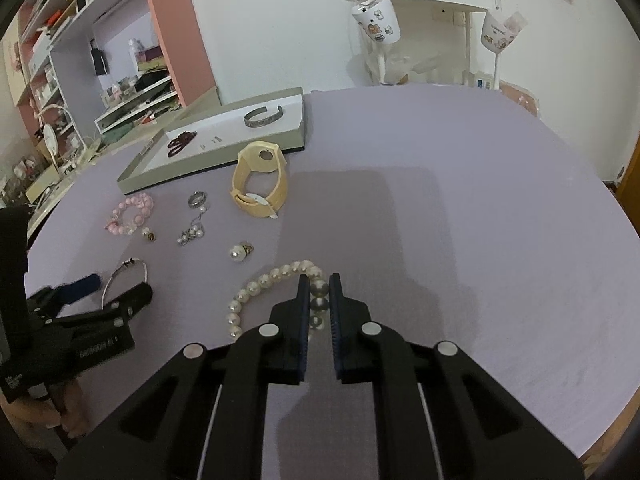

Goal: Organize jewelry
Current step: 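Grasp the pearl bracelet with the right tool while the left grasps the thin silver bangle, then carry the pearl bracelet with the right tool into the tray while the left places the silver bangle there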

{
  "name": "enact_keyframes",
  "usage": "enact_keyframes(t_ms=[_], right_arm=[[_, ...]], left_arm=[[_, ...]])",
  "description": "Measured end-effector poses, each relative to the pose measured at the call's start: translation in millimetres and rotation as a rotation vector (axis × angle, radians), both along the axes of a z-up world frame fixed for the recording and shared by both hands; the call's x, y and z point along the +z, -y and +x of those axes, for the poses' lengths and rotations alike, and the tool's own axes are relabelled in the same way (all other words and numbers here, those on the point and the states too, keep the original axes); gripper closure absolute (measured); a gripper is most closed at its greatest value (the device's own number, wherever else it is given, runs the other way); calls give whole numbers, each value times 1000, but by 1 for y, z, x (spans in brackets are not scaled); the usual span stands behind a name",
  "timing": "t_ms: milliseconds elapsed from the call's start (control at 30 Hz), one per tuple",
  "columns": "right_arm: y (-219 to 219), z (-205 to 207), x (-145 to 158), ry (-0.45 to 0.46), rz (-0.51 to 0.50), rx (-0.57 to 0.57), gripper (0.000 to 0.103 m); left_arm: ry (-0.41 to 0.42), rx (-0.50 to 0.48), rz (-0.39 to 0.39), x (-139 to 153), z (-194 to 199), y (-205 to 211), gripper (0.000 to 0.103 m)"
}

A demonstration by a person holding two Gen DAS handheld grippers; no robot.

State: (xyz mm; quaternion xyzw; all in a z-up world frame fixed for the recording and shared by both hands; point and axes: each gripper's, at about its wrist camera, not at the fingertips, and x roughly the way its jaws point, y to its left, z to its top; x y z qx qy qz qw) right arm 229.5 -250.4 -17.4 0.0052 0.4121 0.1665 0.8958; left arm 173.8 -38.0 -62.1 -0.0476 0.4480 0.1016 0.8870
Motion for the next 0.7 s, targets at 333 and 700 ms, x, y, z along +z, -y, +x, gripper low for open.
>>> enact_keyframes(t_ms=[333,700], right_arm=[[-3,-1,10,5,54,29,93],[-24,-6,51,90,71,85,93]], left_arm=[[2,-11,22,3,-6,-4,34],[56,4,17,33,-30,-45,34]])
